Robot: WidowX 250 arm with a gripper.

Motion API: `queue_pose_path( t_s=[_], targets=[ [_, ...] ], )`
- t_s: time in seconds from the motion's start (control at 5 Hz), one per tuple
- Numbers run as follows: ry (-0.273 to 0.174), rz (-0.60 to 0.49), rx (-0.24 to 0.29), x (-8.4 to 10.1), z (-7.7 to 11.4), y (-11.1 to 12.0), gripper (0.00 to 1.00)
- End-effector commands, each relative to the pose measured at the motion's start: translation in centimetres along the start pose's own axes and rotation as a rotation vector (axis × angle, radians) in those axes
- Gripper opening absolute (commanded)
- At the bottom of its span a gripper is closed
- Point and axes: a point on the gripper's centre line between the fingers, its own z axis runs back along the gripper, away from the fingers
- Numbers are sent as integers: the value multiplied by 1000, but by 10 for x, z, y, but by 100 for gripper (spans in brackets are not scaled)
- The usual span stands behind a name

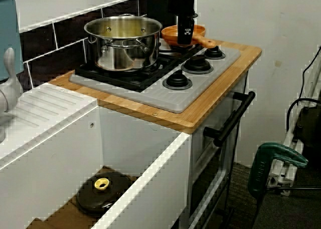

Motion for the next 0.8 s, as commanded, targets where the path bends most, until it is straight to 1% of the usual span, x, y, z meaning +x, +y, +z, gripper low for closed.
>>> queue_pose_path(
  t_s=[0.0, 0.4, 0.6],
  targets=[
    [-15, 81, -40, 0, 12, 0, 0],
    [-6, 173, -50, 1, 9, 2, 0],
    [-3, 189, -54, 3, 8, 0, 0]
  ],
)
